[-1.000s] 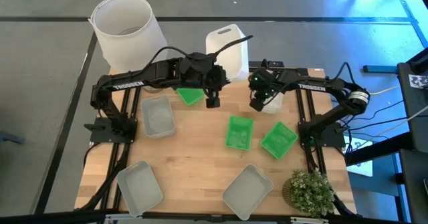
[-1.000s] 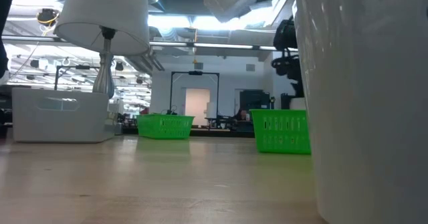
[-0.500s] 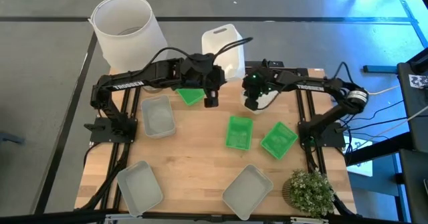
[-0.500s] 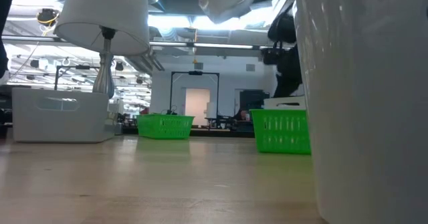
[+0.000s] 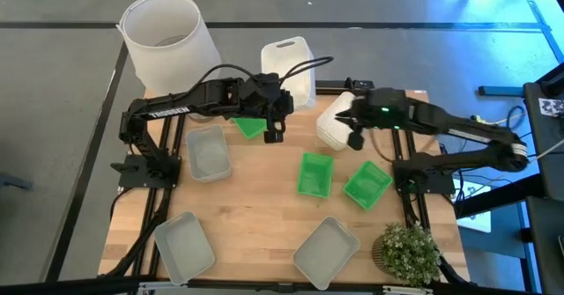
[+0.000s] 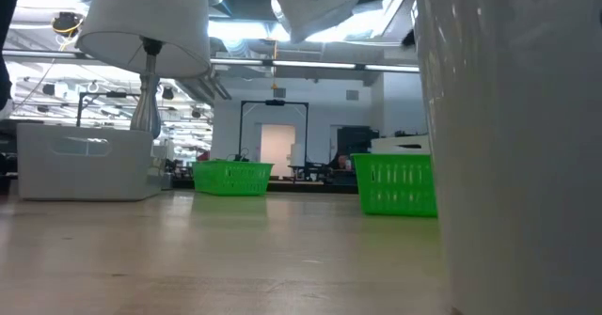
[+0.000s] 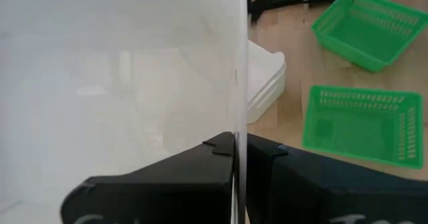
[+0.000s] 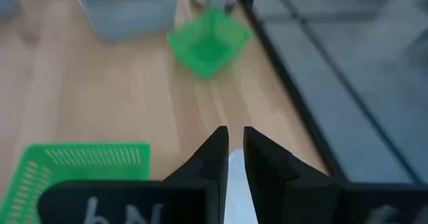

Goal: Stack baskets by color
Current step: Stack the bottom white bin on top of the top white bin

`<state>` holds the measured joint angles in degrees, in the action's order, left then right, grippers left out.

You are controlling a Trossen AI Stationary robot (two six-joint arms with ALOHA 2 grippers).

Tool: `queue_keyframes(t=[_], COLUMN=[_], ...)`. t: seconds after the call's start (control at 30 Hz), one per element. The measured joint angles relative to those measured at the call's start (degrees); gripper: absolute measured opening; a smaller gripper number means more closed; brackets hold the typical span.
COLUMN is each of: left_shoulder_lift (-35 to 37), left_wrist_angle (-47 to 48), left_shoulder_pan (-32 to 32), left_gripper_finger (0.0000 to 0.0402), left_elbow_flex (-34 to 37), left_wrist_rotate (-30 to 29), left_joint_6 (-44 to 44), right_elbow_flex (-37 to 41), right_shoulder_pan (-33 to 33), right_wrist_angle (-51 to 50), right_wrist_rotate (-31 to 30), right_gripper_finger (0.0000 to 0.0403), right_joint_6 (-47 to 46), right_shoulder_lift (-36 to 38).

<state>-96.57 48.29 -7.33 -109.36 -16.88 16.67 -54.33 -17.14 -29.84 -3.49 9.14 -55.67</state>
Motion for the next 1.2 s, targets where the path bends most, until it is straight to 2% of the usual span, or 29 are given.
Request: queue_keyframes(t=[0.13,0.3,0.57,0.7,0.83,1.03,1.2], left_shoulder_lift=[0.0,-0.2,-2.2,-5.2,-8.8,-14.9,-19.0], left_wrist_angle=[0.2,0.1,-2.3,-5.4,-8.5,-14.1,-18.5], left_shoulder_pan=[-0.4,-2.0,-5.5,-6.6,-7.5,-7.5,-7.6], left_gripper_finger=[0.0,0.0,0.0,0.0,0.0,0.0,0.0], left_elbow_flex=[0.0,0.0,0.0,0.0,0.0,0.0,0.0], left_wrist_rotate=[1.2,8.6,23.5,25.7,32.1,36.0,36.1], left_joint_6=[0.1,2.7,12.4,15.5,17.5,25.6,30.7], right_elbow_flex=[0.0,0.0,0.0,0.0,0.0,0.0,0.0], right_shoulder_pan=[2.8,4.9,6.5,6.5,6.5,6.7,6.7], right_wrist_angle=[0.2,1.0,2.9,3.5,3.5,4.1,6.4], right_wrist_rotate=[-1.3,-1.4,-1.4,-1.5,-1.6,-1.6,-1.5], right_gripper_finger=[0.0048,0.0048,0.0048,0.0048,0.0048,0.0048,0.0048], right_joint_6=[0.2,3.2,5.0,5.0,5.0,6.3,6.4], right_shoulder_lift=[7.1,12.5,17.1,18.0,18.3,18.8,19.6])
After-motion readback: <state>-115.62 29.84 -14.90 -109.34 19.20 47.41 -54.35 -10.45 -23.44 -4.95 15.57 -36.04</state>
